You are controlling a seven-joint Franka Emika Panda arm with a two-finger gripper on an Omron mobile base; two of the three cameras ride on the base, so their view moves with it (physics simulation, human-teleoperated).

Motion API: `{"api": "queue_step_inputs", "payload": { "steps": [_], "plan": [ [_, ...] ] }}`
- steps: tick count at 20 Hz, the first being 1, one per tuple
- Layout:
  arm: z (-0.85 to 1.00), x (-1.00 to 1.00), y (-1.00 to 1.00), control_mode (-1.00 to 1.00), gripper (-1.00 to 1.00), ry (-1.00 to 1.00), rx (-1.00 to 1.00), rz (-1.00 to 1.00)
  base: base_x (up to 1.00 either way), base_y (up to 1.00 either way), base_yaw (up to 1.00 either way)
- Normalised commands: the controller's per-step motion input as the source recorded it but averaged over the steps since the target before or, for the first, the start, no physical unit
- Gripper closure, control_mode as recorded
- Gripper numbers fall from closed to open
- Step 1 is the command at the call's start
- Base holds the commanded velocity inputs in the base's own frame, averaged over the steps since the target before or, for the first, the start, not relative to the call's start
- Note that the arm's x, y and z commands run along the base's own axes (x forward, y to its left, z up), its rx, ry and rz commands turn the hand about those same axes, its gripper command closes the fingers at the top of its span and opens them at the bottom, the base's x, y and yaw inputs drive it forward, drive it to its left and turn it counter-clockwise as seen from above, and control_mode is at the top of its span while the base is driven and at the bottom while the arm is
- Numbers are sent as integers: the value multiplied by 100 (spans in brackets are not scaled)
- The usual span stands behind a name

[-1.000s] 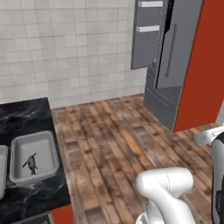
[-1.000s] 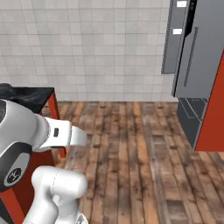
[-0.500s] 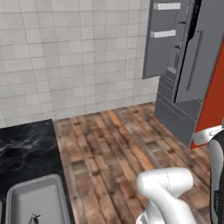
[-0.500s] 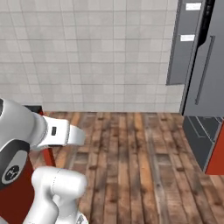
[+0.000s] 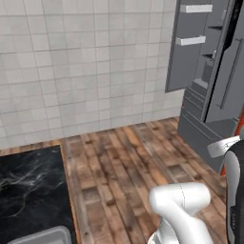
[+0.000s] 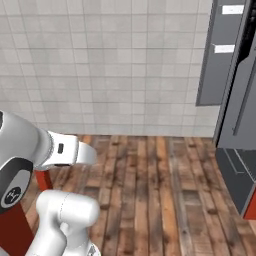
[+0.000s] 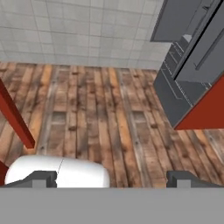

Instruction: Place one corn and one fish in each tupperware on the nearby counter, to pack two identical lunches.

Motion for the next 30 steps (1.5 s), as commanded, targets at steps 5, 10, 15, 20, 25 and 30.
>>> {"api": "queue_step_inputs", "payload": {
  "steps": [5,10,15,20,25,30],
  "plan": [
    [0,0,0,100,-100,0,0,0,16,-11,1],
    [0,0,0,100,-100,0,0,0,81,-10,0],
    [0,0,0,100,-100,0,0,0,100,-16,0],
    [0,0,0,100,-100,0,0,0,90,-48,-1],
    [0,0,0,100,-100,0,0,0,77,-53,-8],
    [0,0,0,100,-100,0,0,0,48,-54,-10]
  ]
}}
